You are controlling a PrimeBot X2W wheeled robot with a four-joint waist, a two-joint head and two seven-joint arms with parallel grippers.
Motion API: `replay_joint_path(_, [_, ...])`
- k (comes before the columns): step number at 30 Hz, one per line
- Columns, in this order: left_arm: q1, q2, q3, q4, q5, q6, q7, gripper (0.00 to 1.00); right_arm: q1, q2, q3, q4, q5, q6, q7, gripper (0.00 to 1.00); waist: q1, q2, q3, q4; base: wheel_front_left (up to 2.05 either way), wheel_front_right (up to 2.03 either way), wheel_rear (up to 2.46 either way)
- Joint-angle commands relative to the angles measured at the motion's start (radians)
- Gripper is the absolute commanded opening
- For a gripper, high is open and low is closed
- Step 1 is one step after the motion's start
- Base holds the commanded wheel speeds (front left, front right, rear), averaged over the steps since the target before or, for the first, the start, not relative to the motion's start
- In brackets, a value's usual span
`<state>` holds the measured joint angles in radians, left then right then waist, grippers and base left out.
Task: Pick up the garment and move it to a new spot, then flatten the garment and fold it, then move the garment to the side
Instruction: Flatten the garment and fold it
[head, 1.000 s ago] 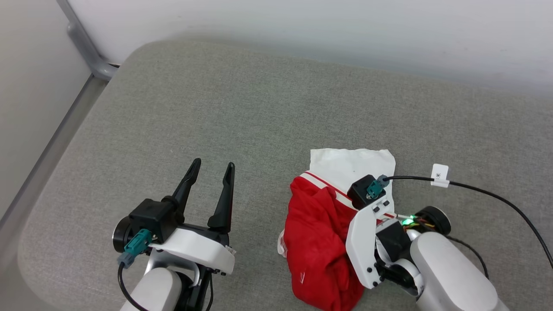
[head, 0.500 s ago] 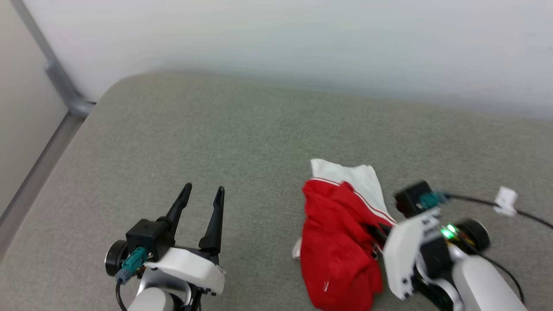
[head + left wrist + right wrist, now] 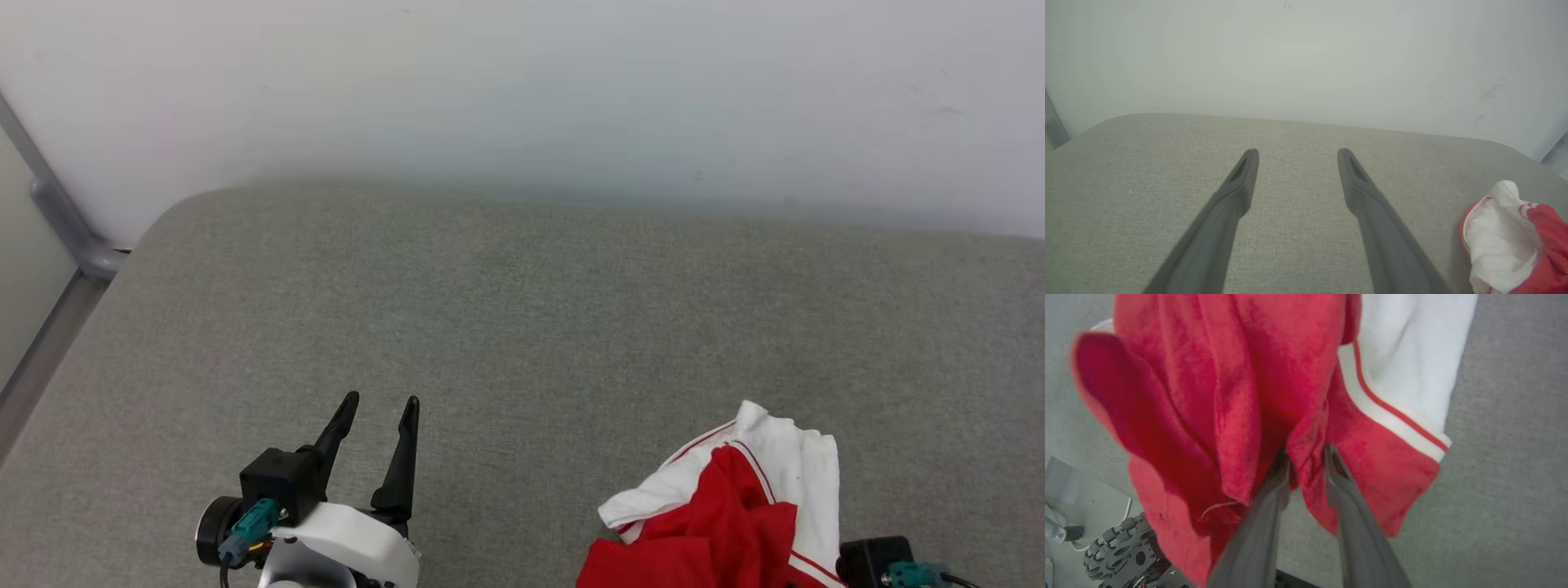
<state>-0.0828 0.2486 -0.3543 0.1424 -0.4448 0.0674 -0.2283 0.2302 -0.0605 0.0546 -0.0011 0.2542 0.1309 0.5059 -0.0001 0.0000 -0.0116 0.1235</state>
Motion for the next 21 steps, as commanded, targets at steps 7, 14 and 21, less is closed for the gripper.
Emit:
replay_joint_path(7, [0.016,0.011,-0.004,-0.011,-0.007,0.006,0.008,1.0,-0.012,0.011,-0.027,-0.029,0.031,0.0,-0.248,1.0,0.0001,0.0,0.003,-0.009,0.0,0.0,0.0])
replay_joint_path(14, [0.009,0.01,-0.006,-0.015,-0.013,0.011,0.01,1.0,-0.085,0.011,-0.11,0.018,0.006,0.0,-0.261,1.0,0.0001,0.0,0.004,-0.009,0.0,0.0,0.0])
replay_joint_path(21, [-0.036,0.004,-0.014,-0.022,-0.011,0.002,0.005,1.0,-0.234,-0.061,-0.187,0.142,-0.034,0.0,-0.037,1.0,0.0001,0.0,0.054,0.016,0.0,0.0,0.0])
